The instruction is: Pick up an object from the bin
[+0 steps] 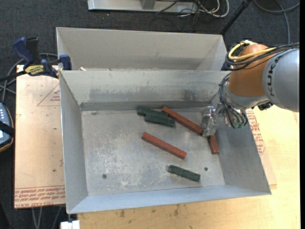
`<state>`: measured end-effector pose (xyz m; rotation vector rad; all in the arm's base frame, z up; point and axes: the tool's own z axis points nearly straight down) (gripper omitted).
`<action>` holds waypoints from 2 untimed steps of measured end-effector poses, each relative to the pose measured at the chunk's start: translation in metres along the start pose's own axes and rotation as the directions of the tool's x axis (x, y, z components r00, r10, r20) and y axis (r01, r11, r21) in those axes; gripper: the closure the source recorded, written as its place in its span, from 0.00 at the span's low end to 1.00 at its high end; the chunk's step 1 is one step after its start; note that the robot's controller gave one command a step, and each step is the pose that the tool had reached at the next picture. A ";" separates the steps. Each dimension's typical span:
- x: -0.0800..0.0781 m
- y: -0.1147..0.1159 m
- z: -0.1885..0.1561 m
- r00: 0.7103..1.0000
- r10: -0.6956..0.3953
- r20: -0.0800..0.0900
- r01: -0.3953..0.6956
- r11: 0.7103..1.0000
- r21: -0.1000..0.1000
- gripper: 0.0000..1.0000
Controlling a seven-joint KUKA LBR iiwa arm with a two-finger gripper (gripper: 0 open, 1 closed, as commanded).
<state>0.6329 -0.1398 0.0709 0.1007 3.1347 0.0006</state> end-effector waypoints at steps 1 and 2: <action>0.000 0.000 0.000 1.000 0.000 0.000 0.000 1.000 0.000 0.00; -0.007 0.001 0.000 0.999 -0.035 0.000 0.035 0.999 0.001 0.00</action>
Offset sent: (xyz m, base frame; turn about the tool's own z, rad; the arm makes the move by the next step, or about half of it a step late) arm 0.0000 0.0000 0.0000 0.0000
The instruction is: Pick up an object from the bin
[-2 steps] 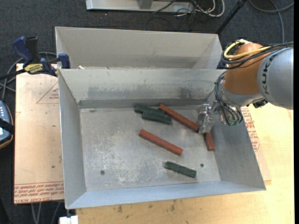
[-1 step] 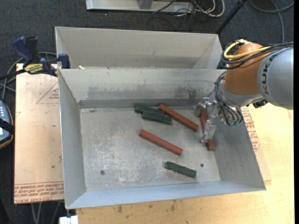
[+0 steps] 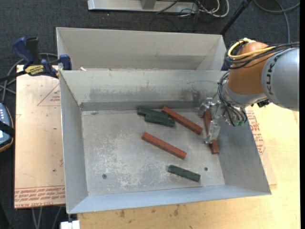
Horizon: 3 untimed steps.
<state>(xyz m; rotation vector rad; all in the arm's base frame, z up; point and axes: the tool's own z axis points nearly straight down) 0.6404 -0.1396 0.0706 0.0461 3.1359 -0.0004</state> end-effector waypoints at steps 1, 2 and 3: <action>0.034 0.015 0.001 0.984 0.178 -0.005 -0.178 0.984 -0.001 0.00; 0.033 0.014 0.000 0.984 0.177 -0.004 -0.177 0.984 0.000 1.00; 0.033 0.014 0.000 0.984 0.176 -0.003 -0.176 0.984 0.000 0.00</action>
Offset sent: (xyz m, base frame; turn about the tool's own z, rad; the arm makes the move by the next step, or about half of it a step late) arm -0.0335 0.0144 -0.0006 0.1797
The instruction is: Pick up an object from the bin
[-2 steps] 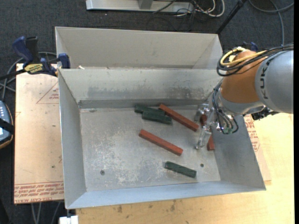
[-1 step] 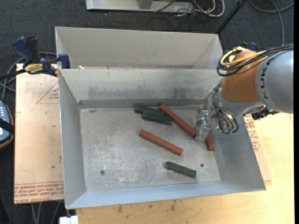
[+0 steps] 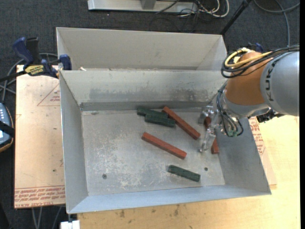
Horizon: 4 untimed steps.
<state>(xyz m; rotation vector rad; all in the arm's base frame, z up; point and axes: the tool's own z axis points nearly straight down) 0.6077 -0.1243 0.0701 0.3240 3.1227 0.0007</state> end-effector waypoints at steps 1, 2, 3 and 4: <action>0.023 -0.015 -0.001 0.993 0.120 0.002 -0.120 0.993 -0.009 0.00; 0.011 0.057 -0.046 0.951 0.309 0.003 -0.309 0.951 -0.005 0.00; -0.010 0.036 0.003 0.942 0.337 -0.001 -0.337 0.942 0.001 0.00; -0.011 0.037 -0.001 0.942 0.335 0.002 -0.335 0.942 0.000 1.00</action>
Offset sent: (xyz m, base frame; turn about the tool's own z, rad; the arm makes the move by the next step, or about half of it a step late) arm -0.0289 -0.0169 -0.0001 0.1280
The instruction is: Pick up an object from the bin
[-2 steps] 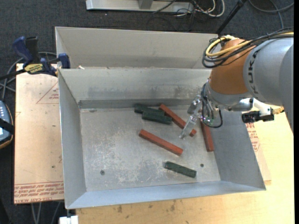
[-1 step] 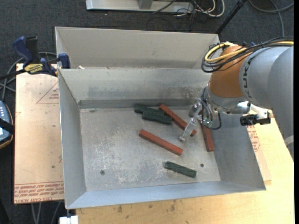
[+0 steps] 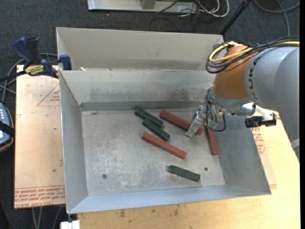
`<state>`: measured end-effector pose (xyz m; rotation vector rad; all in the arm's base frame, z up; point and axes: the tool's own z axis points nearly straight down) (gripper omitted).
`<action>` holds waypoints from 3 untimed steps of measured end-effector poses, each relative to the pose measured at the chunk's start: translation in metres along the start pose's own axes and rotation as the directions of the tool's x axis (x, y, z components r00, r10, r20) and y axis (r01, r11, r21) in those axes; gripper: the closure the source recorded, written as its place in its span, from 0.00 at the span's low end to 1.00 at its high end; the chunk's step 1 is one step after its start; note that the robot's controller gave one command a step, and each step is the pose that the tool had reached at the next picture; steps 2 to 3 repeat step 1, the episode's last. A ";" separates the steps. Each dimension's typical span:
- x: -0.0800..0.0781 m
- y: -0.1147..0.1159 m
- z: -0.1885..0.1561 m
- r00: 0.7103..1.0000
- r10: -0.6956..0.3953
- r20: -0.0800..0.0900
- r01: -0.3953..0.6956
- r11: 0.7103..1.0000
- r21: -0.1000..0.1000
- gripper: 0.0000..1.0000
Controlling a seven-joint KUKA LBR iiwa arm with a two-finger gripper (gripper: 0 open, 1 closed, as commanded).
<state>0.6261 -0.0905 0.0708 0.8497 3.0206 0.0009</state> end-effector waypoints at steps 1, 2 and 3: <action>-0.015 0.004 -0.151 1.000 0.011 0.008 -0.011 1.000 -0.004 1.00; -0.015 0.004 -0.151 1.000 0.011 0.008 -0.011 1.000 -0.004 1.00; -0.015 0.004 -0.151 1.000 0.011 0.008 -0.011 1.000 -0.004 1.00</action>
Offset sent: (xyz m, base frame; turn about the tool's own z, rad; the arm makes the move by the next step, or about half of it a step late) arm 0.0116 -0.0041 0.1452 0.0142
